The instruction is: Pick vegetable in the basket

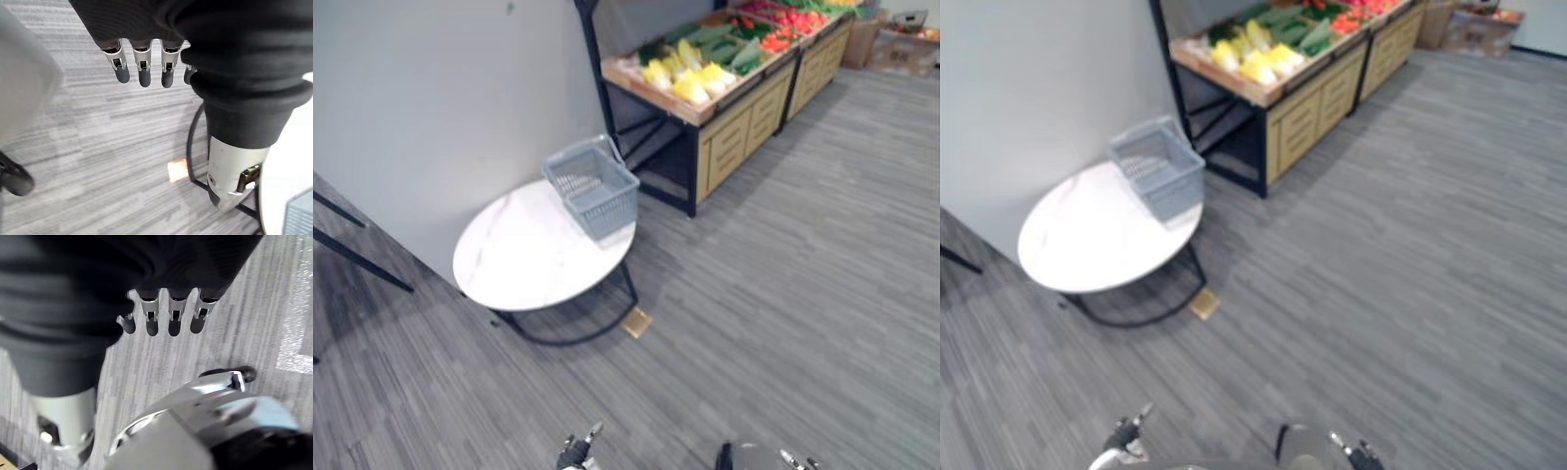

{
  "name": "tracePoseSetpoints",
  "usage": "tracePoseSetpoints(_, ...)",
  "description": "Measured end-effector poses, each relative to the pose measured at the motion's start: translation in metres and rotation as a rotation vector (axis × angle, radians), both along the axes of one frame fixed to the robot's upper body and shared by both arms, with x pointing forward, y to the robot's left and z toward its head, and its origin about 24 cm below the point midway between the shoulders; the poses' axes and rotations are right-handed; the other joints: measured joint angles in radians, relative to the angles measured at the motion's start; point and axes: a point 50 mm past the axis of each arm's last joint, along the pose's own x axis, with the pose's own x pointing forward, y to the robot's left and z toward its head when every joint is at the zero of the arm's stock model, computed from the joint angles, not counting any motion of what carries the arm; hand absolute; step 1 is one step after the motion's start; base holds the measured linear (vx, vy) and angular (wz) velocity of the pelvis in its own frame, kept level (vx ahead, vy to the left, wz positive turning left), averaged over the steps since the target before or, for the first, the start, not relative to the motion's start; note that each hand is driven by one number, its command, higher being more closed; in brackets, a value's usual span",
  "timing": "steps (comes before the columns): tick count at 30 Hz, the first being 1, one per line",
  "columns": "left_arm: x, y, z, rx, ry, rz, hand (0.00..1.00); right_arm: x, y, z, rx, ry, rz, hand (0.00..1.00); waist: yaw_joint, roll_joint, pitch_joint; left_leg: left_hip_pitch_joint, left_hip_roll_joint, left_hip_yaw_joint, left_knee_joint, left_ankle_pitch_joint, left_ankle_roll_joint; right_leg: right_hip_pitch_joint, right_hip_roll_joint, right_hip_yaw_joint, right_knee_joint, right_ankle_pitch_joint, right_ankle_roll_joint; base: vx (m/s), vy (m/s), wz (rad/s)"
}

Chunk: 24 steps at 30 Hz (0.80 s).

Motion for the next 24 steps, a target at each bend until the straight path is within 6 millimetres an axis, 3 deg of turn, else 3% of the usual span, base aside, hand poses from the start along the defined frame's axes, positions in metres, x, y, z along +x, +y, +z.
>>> tracePoseSetpoints(2, -0.005, 0.008, 0.001, 0.014, 0.000, 0.035, 0.00, 0.009, 0.004, 0.001, 0.000, -0.025, 0.001, 0.00, 0.004, -0.019, 0.004, -0.091, 0.000, 0.091, 0.097, -0.031, 0.046, 0.136, 0.002, 0.012, -0.107, -0.001, 0.000, 0.42, -0.087, -0.22)
tracePoseSetpoints(4, -0.010, 0.013, 0.001, 0.028, 0.007, 0.045, 0.00, 0.025, 0.010, 0.003, 0.012, -0.063, 0.015, 0.00, 0.013, -0.024, 0.007, -0.224, -0.004, 0.191, 0.013, -0.095, 0.070, 0.243, 0.005, 0.035, -0.223, 0.001, 0.008, 0.38, -0.002, -0.34)
tracePoseSetpoints(6, -0.014, 0.012, 0.000, 0.021, 0.013, 0.056, 0.00, 0.030, 0.013, 0.003, 0.019, -0.072, 0.023, 0.00, 0.020, -0.028, 0.010, -0.259, -0.009, 0.233, -0.088, -0.123, 0.080, 0.291, 0.004, 0.046, -0.265, 0.008, 0.020, 0.33, 0.061, -0.27)
tracePoseSetpoints(8, -0.011, 0.011, 0.001, 0.028, 0.001, 0.034, 0.00, 0.035, 0.017, 0.003, 0.027, -0.081, 0.034, 0.00, 0.042, -0.035, 0.010, -0.262, -0.043, 0.288, -0.410, -0.130, 0.093, 0.366, -0.013, 0.055, -0.330, -0.001, 0.050, 0.50, 0.158, -0.28)
tracePoseSetpoints(9, -0.011, 0.011, 0.001, 0.030, 0.000, 0.024, 0.00, 0.037, 0.019, 0.004, 0.029, -0.087, 0.044, 0.00, 0.043, -0.039, 0.010, -0.244, -0.075, 0.294, -0.631, -0.094, 0.104, 0.405, -0.028, 0.061, -0.348, -0.025, 0.065, 0.48, 0.202, -0.22)
tracePoseSetpoints(11, -0.012, 0.010, 0.001, 0.026, -0.004, 0.033, 0.00, 0.039, 0.022, 0.004, 0.028, -0.087, 0.076, 0.00, 0.050, -0.039, 0.011, -0.239, -0.083, 0.296, -0.830, -0.012, 0.110, 0.460, -0.045, 0.076, -0.366, -0.065, 0.097, 0.48, 0.261, -0.28)
tracePoseSetpoints(12, -0.012, 0.013, 0.002, 0.031, -0.012, 0.037, 0.00, 0.038, 0.024, 0.003, 0.033, -0.078, 0.092, 0.00, 0.059, -0.053, 0.003, -0.242, -0.090, 0.309, -0.804, 0.069, 0.128, 0.483, -0.064, 0.088, -0.379, -0.084, 0.088, 0.68, 0.373, -0.30)
tracePoseSetpoints(13, -0.011, 0.019, 0.004, 0.049, -0.021, 0.034, 0.00, 0.040, 0.034, 0.002, 0.055, -0.083, 0.101, 0.00, 0.061, -0.072, -0.019, -0.272, -0.118, 0.338, -0.754, 0.040, 0.170, 0.487, -0.093, 0.118, -0.392, -0.083, 0.069, 0.71, 0.347, -0.14)
tracePoseSetpoints(14, -0.008, 0.021, 0.004, 0.056, -0.028, 0.029, 0.00, 0.044, 0.039, 0.002, 0.072, -0.094, 0.107, 0.00, 0.051, -0.089, -0.024, -0.303, -0.105, 0.345, -0.664, 0.000, 0.206, 0.481, -0.096, 0.167, -0.401, -0.008, 0.073, 0.73, 0.359, -0.02)
tracePoseSetpoints(15, -0.008, 0.022, 0.005, 0.055, -0.031, 0.038, 0.00, 0.043, 0.042, 0.001, 0.078, -0.091, 0.109, 0.00, 0.055, -0.088, -0.024, -0.316, -0.089, 0.355, -0.612, -0.021, 0.212, 0.488, -0.097, 0.193, -0.407, 0.030, 0.071, 0.62, 0.331, 0.02)
tracePoseSetpoints(16, -0.008, 0.031, 0.007, 0.075, -0.038, 0.044, 0.00, 0.040, 0.047, -0.001, 0.100, -0.077, 0.088, 0.00, 0.067, -0.093, -0.016, -0.351, -0.038, 0.381, -0.460, -0.035, 0.218, 0.518, -0.091, 0.250, -0.419, 0.120, 0.072, 0.46, 0.294, -0.09)
tracePoseSetpoints(17, -0.011, 0.035, 0.006, 0.083, -0.027, 0.044, 0.00, 0.039, 0.049, -0.002, 0.107, -0.071, 0.078, 0.00, 0.080, -0.089, -0.016, -0.376, -0.037, 0.395, -0.422, -0.071, 0.202, 0.526, -0.094, 0.274, -0.419, 0.157, 0.085, 0.59, 0.433, -0.23)
tracePoseSetpoints(18, -0.026, 0.030, 0.001, 0.068, 0.038, 0.013, 0.00, 0.022, 0.035, -0.004, 0.086, -0.036, 0.035, 0.00, 0.085, -0.078, -0.070, -0.328, -0.080, 0.349, -0.648, -0.058, 0.215, 0.506, -0.089, 0.300, -0.355, 0.202, 0.107, 0.42, 0.342, -0.10)
tracePoseSetpoints(19, -0.031, 0.035, 0.000, 0.070, 0.059, 0.016, 0.00, 0.019, 0.038, -0.005, 0.097, -0.025, 0.026, 0.00, 0.080, -0.109, -0.078, -0.312, -0.121, 0.361, -0.641, -0.076, 0.217, 0.504, -0.116, 0.299, -0.308, 0.202, 0.106, 0.42, 0.330, 0.32)
tracePoseSetpoints(20, -0.032, 0.041, 0.000, 0.086, 0.080, -0.016, 0.00, 0.013, 0.033, -0.006, 0.096, -0.012, 0.008, 0.00, 0.058, -0.137, -0.072, -0.259, -0.188, 0.345, -0.686, -0.097, 0.224, 0.463, -0.152, 0.297, -0.146, 0.237, 0.134, 0.34, 0.206, 0.84)
tracePoseSetpoints(21, -0.032, 0.042, 0.000, 0.091, 0.100, -0.054, 0.00, 0.005, 0.025, -0.007, 0.089, 0.010, -0.030, 0.00, 0.044, -0.144, -0.050, -0.174, -0.245, 0.323, -0.737, -0.114, 0.239, 0.373, -0.166, 0.330, 0.095, 0.425, 0.186, 0.45, 0.230, 0.97)
tracePoseSetpoints(22, -0.032, 0.041, -0.001, 0.096, 0.110, -0.088, 0.00, -0.008, 0.021, -0.008, 0.080, 0.037, -0.055, 0.00, 0.029, -0.134, -0.034, -0.095, -0.281, 0.298, -0.789, -0.119, 0.237, 0.307, -0.163, 0.347, 0.258, 0.636, 0.201, 0.54, 0.226, 0.90)
tracePoseSetpoints(23, -0.034, 0.042, -0.001, 0.108, 0.125, -0.122, 0.00, -0.012, 0.021, -0.008, 0.077, 0.047, -0.043, 0.00, 0.021, -0.133, -0.019, -0.025, -0.308, 0.272, -0.833, -0.124, 0.228, 0.220, -0.165, 0.336, 0.463, 0.614, 0.210, 0.45, 0.157, 0.88)
tracePoseSetpoints(24, -0.038, 0.041, -0.002, 0.112, 0.149, -0.166, 0.00, -0.022, 0.020, -0.009, 0.072, 0.074, -0.022, 0.00, 0.002, -0.125, -0.014, 0.053, -0.320, 0.247, -0.877, -0.129, 0.222, 0.115, -0.165, 0.294, 0.629, 0.479, 0.149, 0.56, 0.154, 0.79)
